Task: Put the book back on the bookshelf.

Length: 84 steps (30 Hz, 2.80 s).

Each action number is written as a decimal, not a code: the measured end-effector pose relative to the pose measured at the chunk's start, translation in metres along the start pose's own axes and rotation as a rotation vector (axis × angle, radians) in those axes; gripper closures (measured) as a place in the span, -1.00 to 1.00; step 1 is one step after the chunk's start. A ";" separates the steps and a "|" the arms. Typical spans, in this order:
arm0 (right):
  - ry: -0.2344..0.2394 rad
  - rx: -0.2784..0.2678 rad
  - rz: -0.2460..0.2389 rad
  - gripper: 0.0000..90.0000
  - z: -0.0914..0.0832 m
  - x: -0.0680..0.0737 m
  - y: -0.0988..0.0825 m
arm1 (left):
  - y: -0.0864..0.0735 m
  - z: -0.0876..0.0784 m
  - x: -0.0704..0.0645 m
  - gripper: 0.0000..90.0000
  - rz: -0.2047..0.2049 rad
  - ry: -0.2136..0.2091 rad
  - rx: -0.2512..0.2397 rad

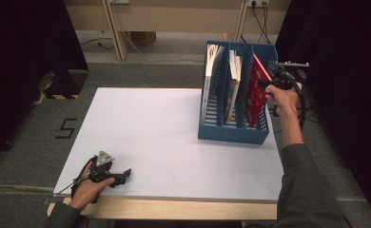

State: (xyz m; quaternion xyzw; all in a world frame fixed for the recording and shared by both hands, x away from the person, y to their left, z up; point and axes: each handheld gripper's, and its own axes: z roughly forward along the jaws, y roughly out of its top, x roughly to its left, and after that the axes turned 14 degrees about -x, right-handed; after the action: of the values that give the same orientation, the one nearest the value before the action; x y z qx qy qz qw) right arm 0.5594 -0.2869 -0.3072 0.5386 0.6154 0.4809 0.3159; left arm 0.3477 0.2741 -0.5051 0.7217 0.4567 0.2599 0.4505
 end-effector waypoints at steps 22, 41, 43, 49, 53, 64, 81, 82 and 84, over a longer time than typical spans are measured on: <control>0.082 0.068 0.097 0.29 0.007 0.024 -0.035 | 0.000 0.000 0.000 -0.81 0.001 0.000 -0.001; 0.150 0.052 0.011 -0.25 -0.034 0.023 -0.072 | 0.000 -0.002 0.011 -0.71 0.029 0.105 -0.031; 0.153 0.048 -0.009 -0.29 -0.041 0.026 -0.081 | 0.001 -0.002 0.012 -0.70 0.054 0.136 -0.045; 0.186 0.044 -0.051 -0.42 -0.062 0.042 -0.109 | 0.000 -0.001 0.020 -0.71 0.034 0.150 -0.044; 0.204 0.048 -0.080 -0.48 -0.074 0.051 -0.129 | -0.001 -0.001 0.021 -0.71 0.017 0.141 -0.041; 0.254 0.098 -0.135 -0.62 -0.087 0.075 -0.168 | -0.002 -0.001 0.027 -0.70 -0.041 0.106 -0.034; 0.290 0.201 -0.283 -0.63 -0.091 0.105 -0.218 | -0.003 -0.002 0.028 -0.70 -0.036 0.097 -0.036; 0.286 0.211 -0.297 -0.63 -0.092 0.107 -0.220 | -0.003 -0.002 0.028 -0.70 -0.035 0.096 -0.036; 0.276 0.222 -0.344 -0.63 -0.093 0.108 -0.224 | -0.003 -0.002 0.028 -0.70 -0.035 0.096 -0.037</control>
State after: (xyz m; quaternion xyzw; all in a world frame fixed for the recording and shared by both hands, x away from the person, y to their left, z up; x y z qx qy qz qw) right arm 0.3709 -0.1963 -0.4710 0.3864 0.7845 0.4186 0.2451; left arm 0.3572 0.3004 -0.5075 0.6919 0.4855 0.2944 0.4459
